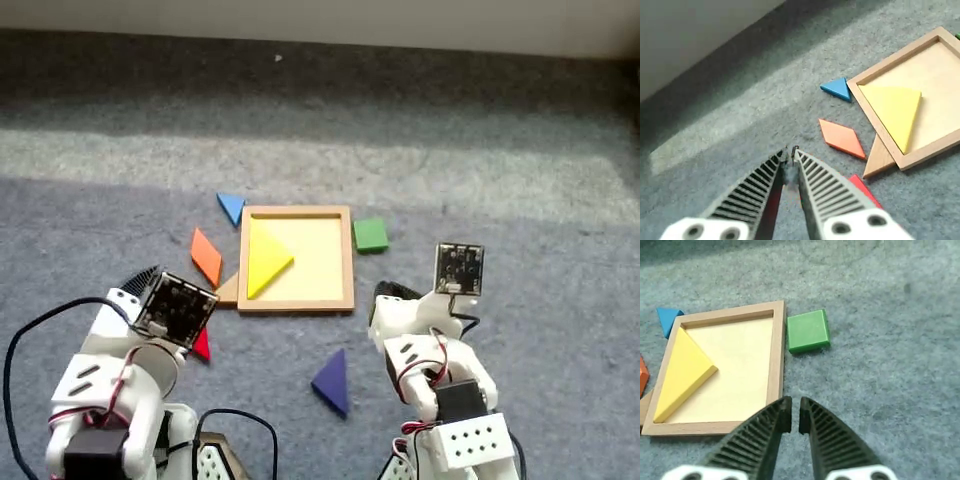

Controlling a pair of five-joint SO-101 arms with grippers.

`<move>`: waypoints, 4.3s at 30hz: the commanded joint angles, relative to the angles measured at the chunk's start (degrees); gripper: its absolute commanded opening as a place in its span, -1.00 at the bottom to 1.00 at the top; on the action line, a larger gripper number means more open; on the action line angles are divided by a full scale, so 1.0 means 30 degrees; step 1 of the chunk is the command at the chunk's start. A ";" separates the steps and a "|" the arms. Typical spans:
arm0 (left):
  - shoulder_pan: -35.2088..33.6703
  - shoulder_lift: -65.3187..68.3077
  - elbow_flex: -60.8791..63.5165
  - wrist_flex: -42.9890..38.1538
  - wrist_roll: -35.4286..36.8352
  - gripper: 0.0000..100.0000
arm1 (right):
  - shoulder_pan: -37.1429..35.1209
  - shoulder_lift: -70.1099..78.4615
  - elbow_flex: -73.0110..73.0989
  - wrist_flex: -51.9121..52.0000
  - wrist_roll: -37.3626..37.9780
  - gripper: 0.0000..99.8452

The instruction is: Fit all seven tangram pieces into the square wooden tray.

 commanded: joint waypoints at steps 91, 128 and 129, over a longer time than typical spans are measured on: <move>-0.4645 2.5890 -0.8366 -0.4454 -0.2051 -0.29 | 0.0190 -0.0366 0.0278 -0.0454 0.0293 -0.91; -0.4762 3.1810 -0.8044 -0.8410 0.6535 -0.30 | 0.0132 -0.0366 0.0278 -0.0454 0.0293 -0.91; -0.4762 3.2044 -0.8220 -0.8410 0.6535 -0.30 | 0.0132 -0.0366 0.0278 -0.0454 0.0293 -0.91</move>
